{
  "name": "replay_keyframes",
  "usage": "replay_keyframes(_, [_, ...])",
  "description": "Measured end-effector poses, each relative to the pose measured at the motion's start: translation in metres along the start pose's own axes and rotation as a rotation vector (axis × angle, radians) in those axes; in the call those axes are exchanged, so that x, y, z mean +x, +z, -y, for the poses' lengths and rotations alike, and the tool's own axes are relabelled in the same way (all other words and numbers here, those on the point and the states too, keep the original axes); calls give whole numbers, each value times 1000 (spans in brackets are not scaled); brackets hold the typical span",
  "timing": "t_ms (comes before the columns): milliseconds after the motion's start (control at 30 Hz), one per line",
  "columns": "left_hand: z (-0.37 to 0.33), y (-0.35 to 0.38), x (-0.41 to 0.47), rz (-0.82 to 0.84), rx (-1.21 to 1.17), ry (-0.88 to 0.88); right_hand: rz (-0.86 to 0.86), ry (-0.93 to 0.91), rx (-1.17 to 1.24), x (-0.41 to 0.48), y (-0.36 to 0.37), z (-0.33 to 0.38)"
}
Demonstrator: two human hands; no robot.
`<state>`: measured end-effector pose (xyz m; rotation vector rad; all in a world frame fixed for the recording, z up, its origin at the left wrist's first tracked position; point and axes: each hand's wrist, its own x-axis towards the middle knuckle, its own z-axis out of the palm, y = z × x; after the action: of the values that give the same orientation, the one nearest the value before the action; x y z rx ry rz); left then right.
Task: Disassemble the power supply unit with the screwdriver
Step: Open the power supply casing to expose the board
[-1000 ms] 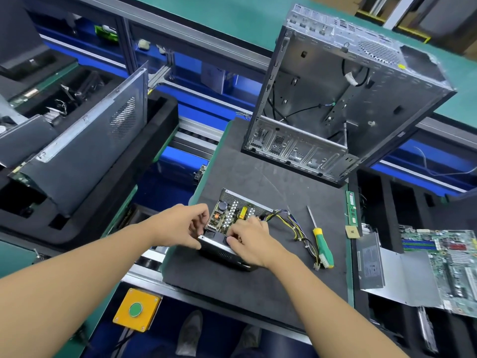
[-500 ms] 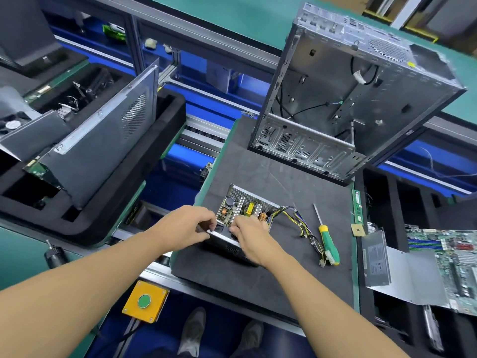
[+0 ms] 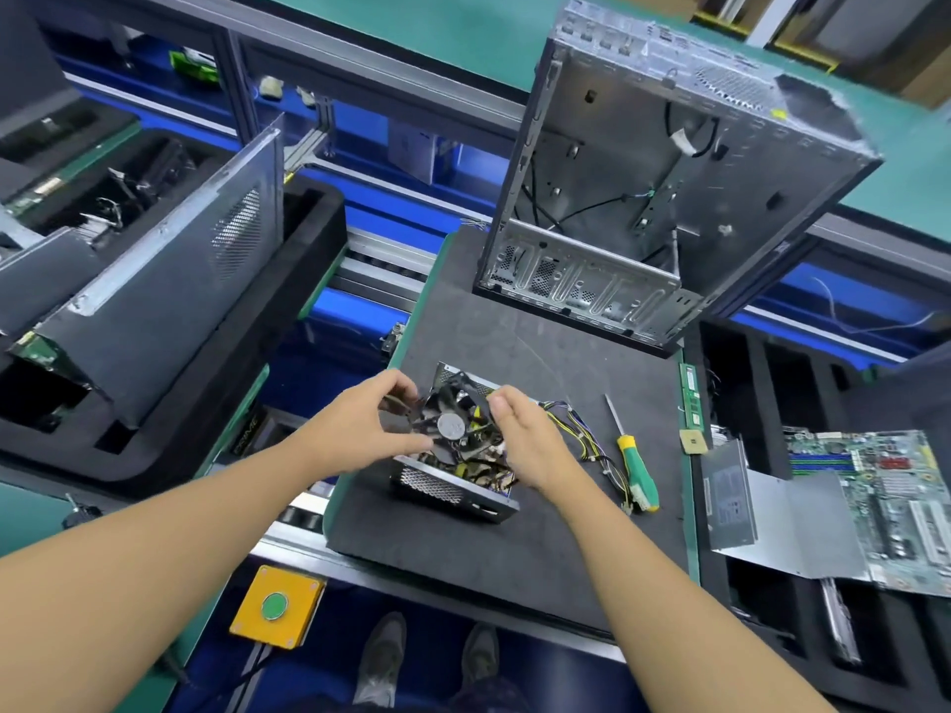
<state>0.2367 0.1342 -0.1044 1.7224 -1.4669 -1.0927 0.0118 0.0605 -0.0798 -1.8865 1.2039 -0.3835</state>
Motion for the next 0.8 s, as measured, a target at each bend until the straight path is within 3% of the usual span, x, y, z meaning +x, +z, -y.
replay_keyframes(133, [-28, 5, 26, 8, -156, 25, -57, 32, 104, 0, -25, -1])
replay_keyframes(267, [-62, 21, 50, 6, -429, -10, -189, 183, 407, 0, -43, -7])
replay_keyframes(400, [-100, 37, 70, -7, -623, -40, -90, 292, 755, -8, -71, -12])
replay_keyframes(533, [-122, 61, 83, 1, -720, -80, 20, 237, 671, -26, -95, -26])
replay_keyframes(700, [-143, 114, 100, 80, -733, -73, -79, 305, 613, -50, -131, -65])
replay_keyframes(800, [-163, 153, 110, 160, -682, -104, -228, 392, 543, -67, -152, -91])
